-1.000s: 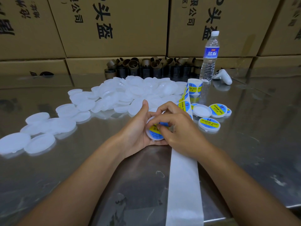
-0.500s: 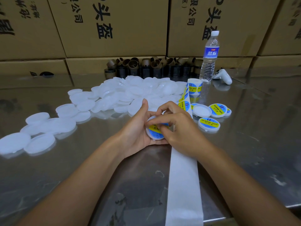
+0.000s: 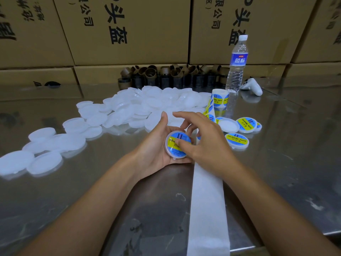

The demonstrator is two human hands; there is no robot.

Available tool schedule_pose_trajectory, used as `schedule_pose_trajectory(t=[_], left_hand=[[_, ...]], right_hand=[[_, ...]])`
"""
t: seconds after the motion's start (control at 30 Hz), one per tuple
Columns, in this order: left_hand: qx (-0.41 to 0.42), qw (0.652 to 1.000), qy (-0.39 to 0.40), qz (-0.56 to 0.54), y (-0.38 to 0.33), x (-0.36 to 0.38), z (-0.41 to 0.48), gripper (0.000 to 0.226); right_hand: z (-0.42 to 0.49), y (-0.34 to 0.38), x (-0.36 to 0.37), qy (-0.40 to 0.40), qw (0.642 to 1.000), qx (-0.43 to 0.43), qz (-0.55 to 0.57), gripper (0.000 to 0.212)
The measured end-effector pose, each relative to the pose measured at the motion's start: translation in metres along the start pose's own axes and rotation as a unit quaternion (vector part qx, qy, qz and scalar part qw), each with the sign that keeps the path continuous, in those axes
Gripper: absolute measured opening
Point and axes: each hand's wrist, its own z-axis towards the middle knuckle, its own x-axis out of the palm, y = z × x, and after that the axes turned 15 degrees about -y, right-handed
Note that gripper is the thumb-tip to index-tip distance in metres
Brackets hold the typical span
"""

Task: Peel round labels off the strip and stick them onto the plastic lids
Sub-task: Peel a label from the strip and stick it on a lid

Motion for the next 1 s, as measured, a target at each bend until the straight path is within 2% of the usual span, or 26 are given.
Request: schedule_pose_trajectory(t=[0.1, 0.2, 0.27, 0.4, 0.53, 0.67, 0.8, 0.87, 1.0], left_hand=[[0.001, 0.999, -0.026, 0.025, -0.0004, -0.0011, 0.0006, 0.065], [0.004, 1.000, -0.005, 0.022, -0.0004, -0.0003, -0.0005, 0.062], [0.032, 0.999, 0.016, 0.033, 0.0001, 0.0006, -0.0029, 0.049], [0.080, 0.996, 0.024, 0.025, 0.0019, -0.0011, -0.0044, 0.028], [0.101, 0.995, -0.025, 0.005, 0.0010, 0.0000, -0.0019, 0.027], [0.113, 0.993, -0.035, -0.020, -0.0002, 0.0005, -0.0019, 0.029], [0.114, 0.992, -0.026, -0.054, -0.0028, 0.0004, -0.0035, 0.030], [0.111, 0.992, -0.022, -0.059, -0.0032, 0.0001, -0.0044, 0.030], [0.131, 0.990, -0.043, -0.010, -0.0012, -0.0006, -0.0038, 0.024]], right_hand=[[0.0006, -0.0018, -0.0007, -0.013, 1.000, 0.009, -0.007, 0.048], [0.0013, -0.0012, 0.0002, -0.031, 0.999, 0.019, -0.005, 0.032], [0.0023, -0.0013, 0.0010, -0.040, 0.999, 0.034, -0.006, 0.024], [0.0049, -0.0044, 0.0017, -0.039, 0.995, 0.089, 0.012, 0.024], [0.0082, -0.0062, 0.0001, -0.053, 0.985, 0.152, 0.061, 0.016], [0.0088, -0.0055, -0.0005, -0.048, 0.979, 0.182, 0.082, 0.012], [0.0079, -0.0032, -0.0004, -0.030, 0.977, 0.184, 0.098, 0.006], [0.0079, -0.0020, -0.0006, -0.024, 0.979, 0.178, 0.101, 0.011], [0.0079, -0.0018, -0.0010, -0.013, 0.981, 0.171, 0.094, 0.014]])
